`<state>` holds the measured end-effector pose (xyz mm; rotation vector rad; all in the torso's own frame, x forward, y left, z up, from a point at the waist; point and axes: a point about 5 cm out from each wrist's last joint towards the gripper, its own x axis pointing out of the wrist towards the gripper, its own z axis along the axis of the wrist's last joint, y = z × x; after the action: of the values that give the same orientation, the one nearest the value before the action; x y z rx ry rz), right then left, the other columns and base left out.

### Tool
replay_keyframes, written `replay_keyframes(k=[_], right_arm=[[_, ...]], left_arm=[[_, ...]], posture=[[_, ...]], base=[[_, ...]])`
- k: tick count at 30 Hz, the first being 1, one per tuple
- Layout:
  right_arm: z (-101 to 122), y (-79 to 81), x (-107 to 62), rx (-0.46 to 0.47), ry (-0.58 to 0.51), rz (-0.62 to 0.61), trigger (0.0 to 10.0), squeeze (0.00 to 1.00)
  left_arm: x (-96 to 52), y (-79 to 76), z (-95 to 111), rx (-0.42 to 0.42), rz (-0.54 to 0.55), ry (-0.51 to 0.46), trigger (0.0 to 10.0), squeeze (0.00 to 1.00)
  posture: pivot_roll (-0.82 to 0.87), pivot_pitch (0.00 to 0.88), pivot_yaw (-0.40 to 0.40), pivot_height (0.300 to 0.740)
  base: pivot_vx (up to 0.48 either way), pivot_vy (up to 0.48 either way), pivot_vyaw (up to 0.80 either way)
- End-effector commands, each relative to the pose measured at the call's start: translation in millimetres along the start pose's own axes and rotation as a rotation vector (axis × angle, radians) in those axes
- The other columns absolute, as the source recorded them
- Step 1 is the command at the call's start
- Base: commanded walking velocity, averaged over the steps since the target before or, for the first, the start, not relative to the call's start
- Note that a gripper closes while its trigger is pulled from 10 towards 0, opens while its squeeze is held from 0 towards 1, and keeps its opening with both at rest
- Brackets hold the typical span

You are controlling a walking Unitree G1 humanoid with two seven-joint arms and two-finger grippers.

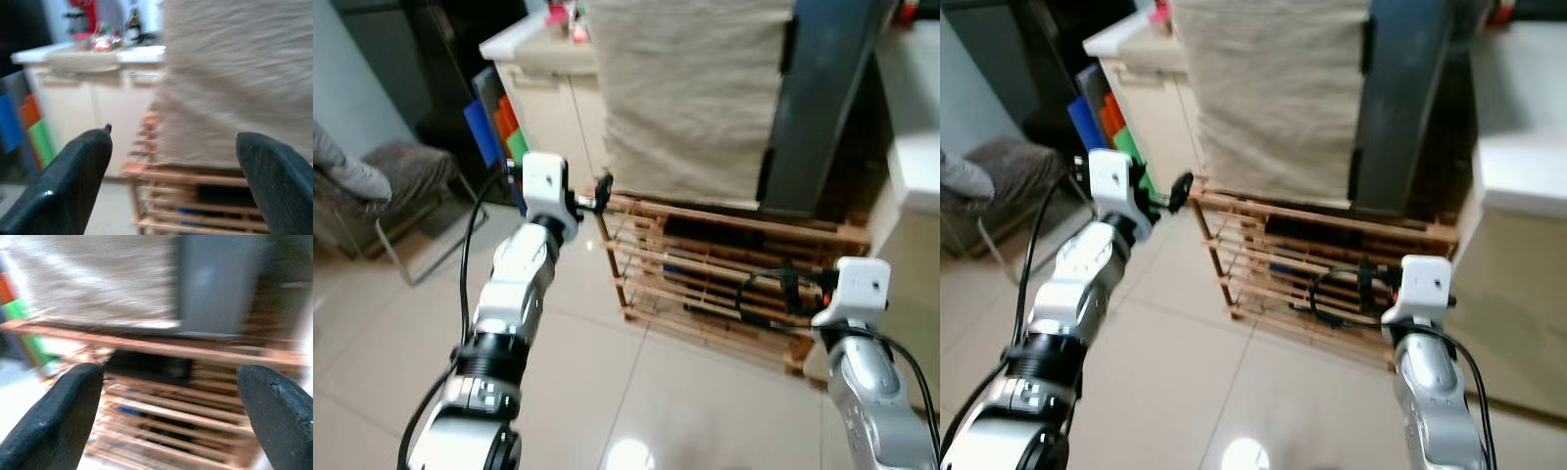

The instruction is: Restocking fridge

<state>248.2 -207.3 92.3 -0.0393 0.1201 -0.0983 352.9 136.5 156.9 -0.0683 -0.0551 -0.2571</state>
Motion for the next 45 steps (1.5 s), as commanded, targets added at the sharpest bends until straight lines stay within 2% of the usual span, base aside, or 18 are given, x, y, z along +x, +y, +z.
replay_keyframes(k=[1, 7, 13, 21, 25, 28, 30, 32, 37, 39, 45], right_arm=[[4, 0.2, -0.2, -0.007, -0.024, 0.006, 10.0, 0.00], [4, -0.5, -0.9, -0.005, -0.031, 0.003, 10.0, 0.00], [3, -3.3, -2.6, -0.008, -0.022, -0.007, 10.0, 0.00], [2, -8.4, -4.3, -0.015, -0.018, -0.026, 10.0, 0.00], [1, -12.2, -5.6, -0.016, -0.017, -0.047, 10.0, 0.00], [1, -12.5, -5.9, -0.018, -0.018, -0.049, 10.0, 0.00], [3, -12.8, -6.3, -0.015, -0.033, -0.053, 10.0, 0.00], [6, -9.8, -5.9, -0.035, -0.049, -0.034, 10.0, 0.00], [11, -0.4, -5.3, -0.059, -0.072, 0.014, 10.0, 0.00], [12, 4.8, -4.7, -0.056, -0.080, 0.032, 10.0, 0.00], [14, 14.0, -4.7, -0.056, -0.094, 0.075, 10.0, 0.00]], left_arm=[[-1.2, 3.4, -1, -0.004, 0.011, 0.006, 10.0, 0.00], [-0.6, 2.4, -4, 0.001, 0.007, 0.022, 10.0, 0.00], [-3.3, 6.2, -11, -0.028, 0.031, 0.054, 10.0, 0.00], [-4.6, 8.7, -14, -0.032, 0.042, 0.068, 10.0, 0.00], [-4.9, 14.5, -19, -0.069, 0.070, 0.098, 10.0, 0.00], [-4.8, 15.0, -19, -0.067, 0.073, 0.101, 10.0, 0.00], [-4.1, 14.3, -19, -0.038, 0.072, 0.096, 10.0, 0.00], [-2.8, 10.0, -19, 0.016, 0.059, 0.090, 10.0, 0.00], [-1.9, 5.3, -15, 0.014, 0.044, 0.061, 10.0, 0.00], [-1.5, 4.9, -14, -0.007, 0.036, 0.051, 10.0, 0.00], [0.7, 5.6, -13, 0.001, 0.028, 0.052, 10.0, 0.00]], posture=[[-0.21, 0.000, 0.147, 0.740], [-0.21, 0.000, 0.148, 0.740], [-0.21, 0.000, 0.145, 0.740], [-0.22, 0.000, 0.144, 0.740], [-0.22, 0.000, 0.145, 0.740], [-0.22, 0.000, 0.147, 0.740], [-0.23, 0.000, 0.147, 0.740], [-0.23, 0.000, 0.146, 0.740], [-0.23, 0.000, 0.146, 0.740], [-0.23, 0.000, 0.146, 0.740], [-0.22, 0.000, 0.149, 0.740]], base=[[0.435, 0.000, 0.00], [0.434, 0.000, 0.00], [0.089, 0.452, 0.00], [0.000, 0.474, -0.74], [0.000, 0.473, -0.75], [0.000, 0.480, -0.75], [0.000, 0.480, 0.00], [0.000, 0.240, 0.00], [0.000, 0.000, 0.00], [0.366, 0.000, 0.00], [0.432, 0.000, 0.00]])
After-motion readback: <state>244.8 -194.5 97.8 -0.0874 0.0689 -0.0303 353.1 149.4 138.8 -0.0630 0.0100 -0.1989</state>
